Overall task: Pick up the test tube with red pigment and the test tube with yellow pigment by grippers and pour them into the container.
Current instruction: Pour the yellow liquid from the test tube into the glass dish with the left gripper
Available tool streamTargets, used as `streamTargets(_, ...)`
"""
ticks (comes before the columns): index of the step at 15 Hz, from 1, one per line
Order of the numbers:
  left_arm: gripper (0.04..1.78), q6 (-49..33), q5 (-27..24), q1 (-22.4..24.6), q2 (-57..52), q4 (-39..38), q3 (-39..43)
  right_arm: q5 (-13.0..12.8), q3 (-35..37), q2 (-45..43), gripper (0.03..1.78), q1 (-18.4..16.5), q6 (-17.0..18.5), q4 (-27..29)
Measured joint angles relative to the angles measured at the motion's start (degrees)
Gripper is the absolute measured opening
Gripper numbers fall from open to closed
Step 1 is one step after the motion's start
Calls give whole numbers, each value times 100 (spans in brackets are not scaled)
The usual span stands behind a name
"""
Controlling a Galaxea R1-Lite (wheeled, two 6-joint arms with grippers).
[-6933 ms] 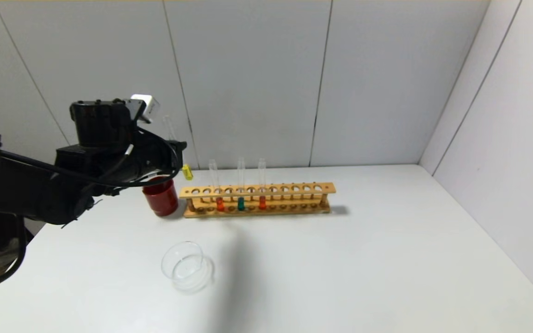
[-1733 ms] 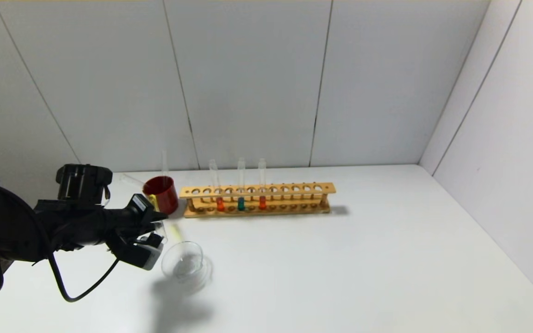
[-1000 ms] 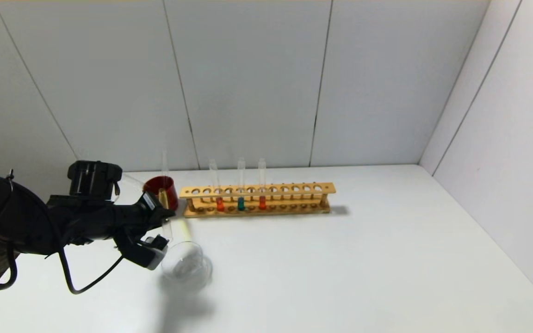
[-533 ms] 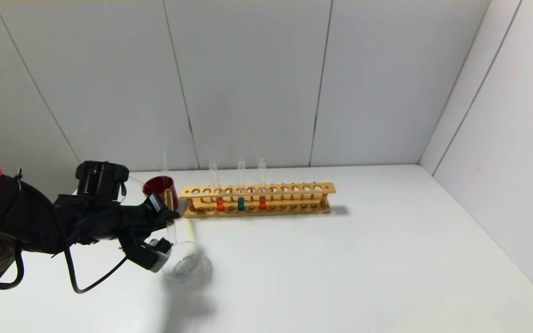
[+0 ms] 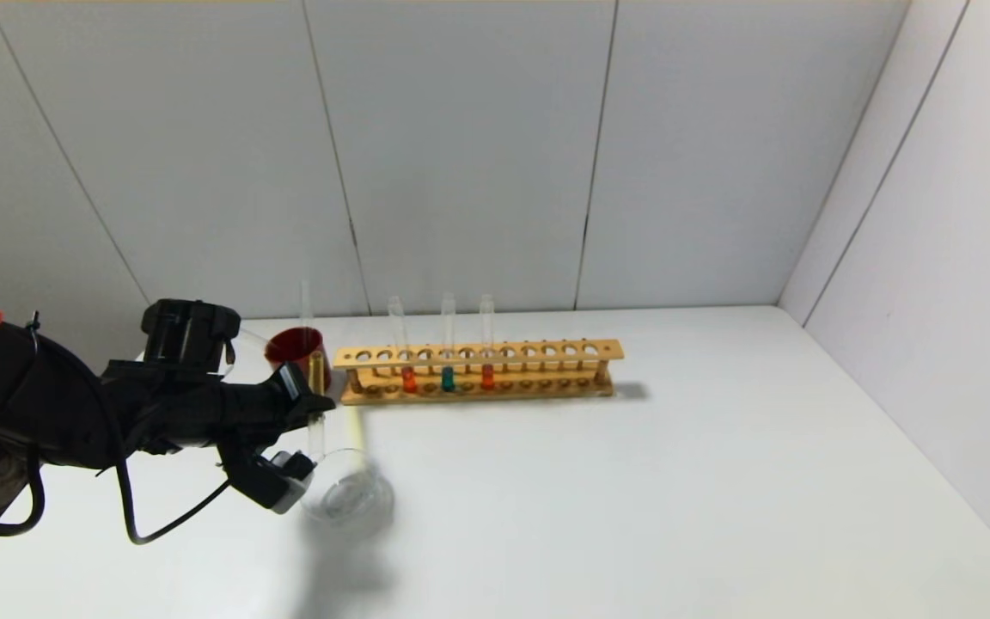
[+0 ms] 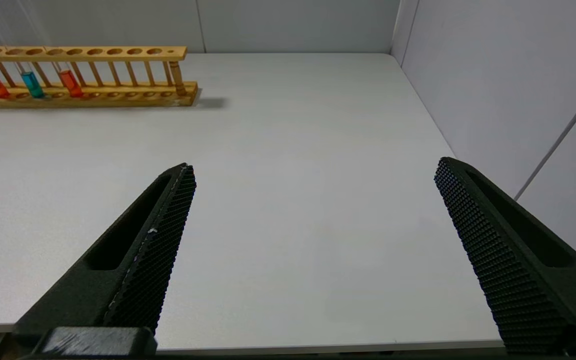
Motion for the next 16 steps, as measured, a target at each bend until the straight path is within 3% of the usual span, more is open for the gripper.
streamTargets(16,31,573,-35,-5,66,41,-67,0,0,0,175,0,0,0)
